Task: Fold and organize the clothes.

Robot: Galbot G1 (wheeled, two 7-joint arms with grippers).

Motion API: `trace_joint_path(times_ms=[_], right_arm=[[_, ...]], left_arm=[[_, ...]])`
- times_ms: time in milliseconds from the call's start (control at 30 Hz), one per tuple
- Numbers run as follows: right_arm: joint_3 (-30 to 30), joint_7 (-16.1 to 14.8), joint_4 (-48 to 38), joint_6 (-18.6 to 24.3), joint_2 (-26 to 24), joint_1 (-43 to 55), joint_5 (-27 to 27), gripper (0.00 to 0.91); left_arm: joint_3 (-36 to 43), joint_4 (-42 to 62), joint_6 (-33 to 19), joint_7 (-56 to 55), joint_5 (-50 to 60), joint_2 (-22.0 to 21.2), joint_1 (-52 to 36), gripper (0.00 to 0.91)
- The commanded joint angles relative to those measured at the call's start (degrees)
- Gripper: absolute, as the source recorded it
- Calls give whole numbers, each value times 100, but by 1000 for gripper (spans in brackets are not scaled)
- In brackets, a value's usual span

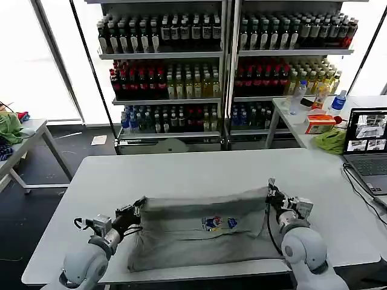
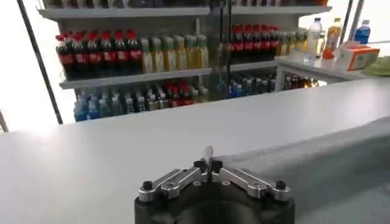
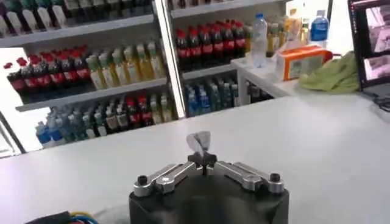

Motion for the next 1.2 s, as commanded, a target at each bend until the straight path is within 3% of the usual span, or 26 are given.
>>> trace_joint_path(times_ms=[33, 700, 833, 867, 933, 967, 1033, 1067, 1100, 1200], right_arm=[[75, 103, 273, -21, 3, -569, -27, 0], [-40, 295, 173, 91, 104, -1151, -522, 0], [-90, 243, 40, 186, 162, -1187, -666, 0], [-99, 234, 17, 218, 171, -1189, -696, 0], [-104, 207, -5, 247, 193, -1192, -740, 0], [-107, 195, -20, 271, 197, -1188, -769, 81], [-108, 194, -60, 280, 215, -1168, -785, 353], [-108, 191, -71, 285, 220, -1163, -803, 766], [-110, 192, -93, 294, 226, -1159, -844, 907], [-92, 180, -44, 309, 233, -1173, -864, 907]], left_arm=[[-227, -168, -26, 70, 247, -24, 649, 0], [-178, -31, -99, 147, 678, -225, 850, 10], [-146, -3, -93, 143, 758, -269, 842, 766], [-137, -4, -95, 141, 764, -275, 839, 907], [-130, 1, -103, 144, 776, -298, 816, 907], [-129, 2, -120, 144, 782, -300, 804, 907], [-132, -20, -144, 137, 785, -349, 799, 907], [-133, -34, -143, 136, 785, -359, 801, 907], [-138, -48, -144, 130, 785, -376, 808, 907], [-182, -159, -146, 117, 785, -389, 821, 907]])
